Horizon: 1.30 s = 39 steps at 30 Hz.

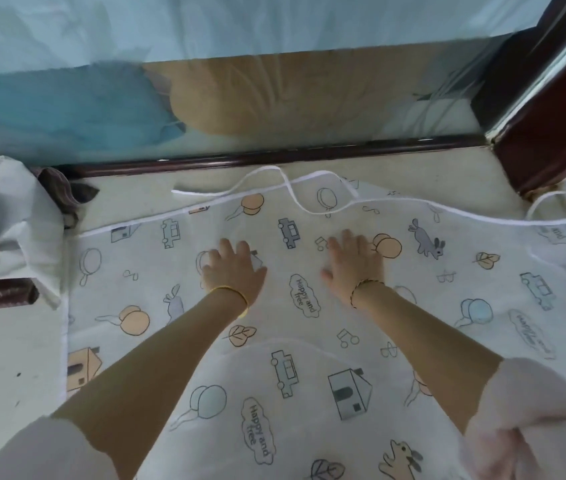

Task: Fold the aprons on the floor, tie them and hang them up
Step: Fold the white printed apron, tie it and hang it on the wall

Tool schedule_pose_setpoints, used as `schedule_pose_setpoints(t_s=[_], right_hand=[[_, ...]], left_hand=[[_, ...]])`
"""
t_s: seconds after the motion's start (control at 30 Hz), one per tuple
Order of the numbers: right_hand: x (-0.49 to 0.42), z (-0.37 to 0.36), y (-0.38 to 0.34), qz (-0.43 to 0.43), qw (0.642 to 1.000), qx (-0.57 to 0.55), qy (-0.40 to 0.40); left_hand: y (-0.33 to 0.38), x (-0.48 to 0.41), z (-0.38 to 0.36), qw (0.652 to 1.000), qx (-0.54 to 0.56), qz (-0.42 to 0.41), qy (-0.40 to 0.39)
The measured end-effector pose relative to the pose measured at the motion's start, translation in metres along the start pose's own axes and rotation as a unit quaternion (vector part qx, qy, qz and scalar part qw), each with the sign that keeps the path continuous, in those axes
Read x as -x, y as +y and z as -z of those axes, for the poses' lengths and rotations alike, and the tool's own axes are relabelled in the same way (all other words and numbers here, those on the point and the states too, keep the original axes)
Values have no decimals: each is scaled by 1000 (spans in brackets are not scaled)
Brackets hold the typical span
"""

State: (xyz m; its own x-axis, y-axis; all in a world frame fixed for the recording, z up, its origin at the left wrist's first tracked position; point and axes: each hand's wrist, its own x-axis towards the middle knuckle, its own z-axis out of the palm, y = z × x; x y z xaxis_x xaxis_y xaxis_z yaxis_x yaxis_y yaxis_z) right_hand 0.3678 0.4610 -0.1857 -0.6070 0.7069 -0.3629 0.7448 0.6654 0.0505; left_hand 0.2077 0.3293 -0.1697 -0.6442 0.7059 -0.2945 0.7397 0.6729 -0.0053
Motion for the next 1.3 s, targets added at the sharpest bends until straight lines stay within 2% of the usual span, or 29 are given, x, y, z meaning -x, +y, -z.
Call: schedule_pose_setpoints(t_s=[0.07,0.13,0.2,0.23,0.27,0.33,0.4,0.47,0.57,0.63,0.73,0.8,0.9,0.97,1.03,1.1,1.2,1.23,1.3], right_hand=[[-9,1,6,-12,1000,-17,-1],[-19,15,17,-18,994,-106,5],[-14,22,26,-21,980,-196,36],[-4,23,28,-24,977,-200,64],[12,21,30,-24,977,-190,97],[50,16,35,-45,970,-193,141],[86,10,41,-89,961,-215,147],[118,0,47,-117,964,-209,120],[150,-12,49,-118,974,-188,42],[164,-17,50,-112,976,-187,20],[186,-21,57,-135,970,-199,42],[206,-26,59,-139,969,-206,7],[238,-37,55,-118,968,-213,-67],[254,-43,51,-105,970,-205,-74],[265,-45,48,-98,974,-198,-58],[274,-44,46,-82,978,-170,-89],[286,-45,40,-41,976,-124,-175],[288,-47,39,-31,976,-128,-175],[292,-55,36,-18,979,-165,-120]], left_hand=[[0,3,-12,998,-22,-37,-44],[-9,-14,-11,996,-27,-67,-58],[-18,-37,-2,994,7,-76,-77],[-22,-46,3,993,27,-80,-82],[-24,-51,6,993,32,-90,-70],[-19,-45,9,994,5,-111,4],[-2,-18,12,990,6,-122,65],[23,23,9,985,40,-159,55],[54,75,-10,971,42,-229,-56],[59,87,-21,965,21,-239,-108],[51,88,-20,972,12,-217,-89],[48,101,-14,972,19,-218,-85],[57,153,-8,958,68,-269,-68],[67,194,-11,942,80,-316,-80],[74,226,-21,929,3,-361,-82],[73,247,-34,917,-108,-378,-69],[59,258,-44,923,-204,-322,-49],[54,256,-42,932,-207,-295,-43],[46,251,-34,951,-169,-255,-41]])
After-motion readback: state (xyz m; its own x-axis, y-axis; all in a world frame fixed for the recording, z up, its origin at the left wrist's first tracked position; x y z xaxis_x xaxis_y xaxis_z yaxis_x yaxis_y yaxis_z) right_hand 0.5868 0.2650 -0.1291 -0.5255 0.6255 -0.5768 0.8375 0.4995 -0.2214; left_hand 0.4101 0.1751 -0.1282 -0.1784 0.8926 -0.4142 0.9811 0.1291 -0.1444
